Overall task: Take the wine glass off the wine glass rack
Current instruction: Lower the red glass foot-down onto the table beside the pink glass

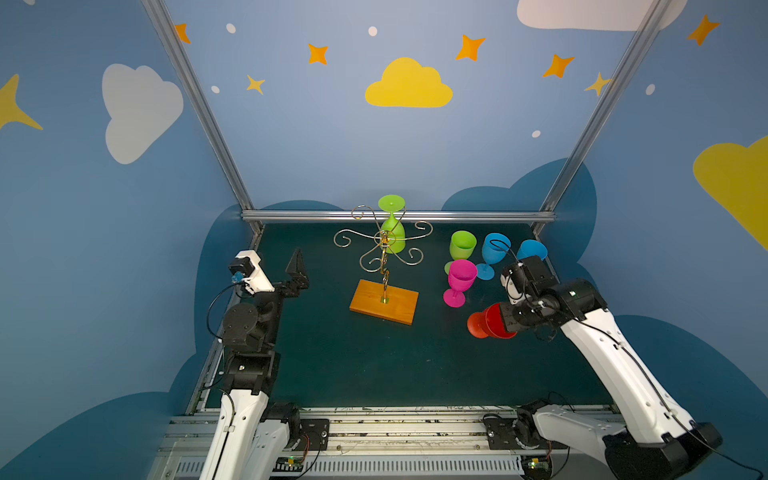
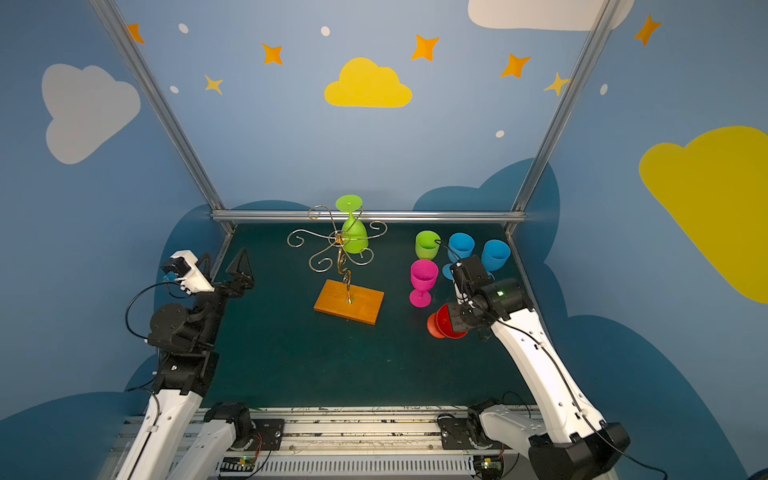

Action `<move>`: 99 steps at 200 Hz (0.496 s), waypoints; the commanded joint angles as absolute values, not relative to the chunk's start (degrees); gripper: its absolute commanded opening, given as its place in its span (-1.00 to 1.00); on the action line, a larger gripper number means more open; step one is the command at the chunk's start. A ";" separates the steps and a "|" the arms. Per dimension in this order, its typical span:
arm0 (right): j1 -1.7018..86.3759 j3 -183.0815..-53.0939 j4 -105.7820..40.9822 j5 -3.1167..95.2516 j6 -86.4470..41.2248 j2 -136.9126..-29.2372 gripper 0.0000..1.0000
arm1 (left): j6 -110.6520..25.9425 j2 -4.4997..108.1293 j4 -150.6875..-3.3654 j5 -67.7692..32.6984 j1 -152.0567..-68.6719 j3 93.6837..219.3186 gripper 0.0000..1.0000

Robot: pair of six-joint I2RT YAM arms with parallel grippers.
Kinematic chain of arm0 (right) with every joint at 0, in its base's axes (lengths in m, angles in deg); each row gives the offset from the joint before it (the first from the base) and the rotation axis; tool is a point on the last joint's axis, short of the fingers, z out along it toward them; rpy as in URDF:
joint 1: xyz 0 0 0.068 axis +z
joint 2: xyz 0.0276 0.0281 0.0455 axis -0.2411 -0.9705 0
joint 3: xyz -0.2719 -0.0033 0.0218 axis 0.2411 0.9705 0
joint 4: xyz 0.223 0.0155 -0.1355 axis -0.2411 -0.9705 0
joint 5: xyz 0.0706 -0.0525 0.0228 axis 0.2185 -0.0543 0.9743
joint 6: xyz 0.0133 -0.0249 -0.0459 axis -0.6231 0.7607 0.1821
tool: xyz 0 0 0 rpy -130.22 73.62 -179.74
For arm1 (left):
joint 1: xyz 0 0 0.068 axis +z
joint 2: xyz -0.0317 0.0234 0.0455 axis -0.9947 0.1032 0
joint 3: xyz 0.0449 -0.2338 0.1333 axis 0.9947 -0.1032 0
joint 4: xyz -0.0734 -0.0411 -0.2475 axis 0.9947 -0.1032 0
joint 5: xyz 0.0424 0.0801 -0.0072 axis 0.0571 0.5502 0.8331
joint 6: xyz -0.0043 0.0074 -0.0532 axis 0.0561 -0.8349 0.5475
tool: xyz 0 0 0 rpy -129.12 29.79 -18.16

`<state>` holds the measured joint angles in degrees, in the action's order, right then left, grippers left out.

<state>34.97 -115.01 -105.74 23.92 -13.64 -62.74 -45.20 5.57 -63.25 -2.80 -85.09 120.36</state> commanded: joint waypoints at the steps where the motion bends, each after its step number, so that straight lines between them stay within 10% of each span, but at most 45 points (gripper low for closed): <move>1: 31.70 -115.13 -100.79 25.18 -11.36 -65.68 -1.00 | -46.21 4.66 -63.03 -1.66 -84.93 119.76 0.96; 99: 23.76 -118.81 -92.87 26.34 -10.67 -80.93 -1.00 | -46.32 3.58 -63.51 -1.14 -84.88 119.30 0.96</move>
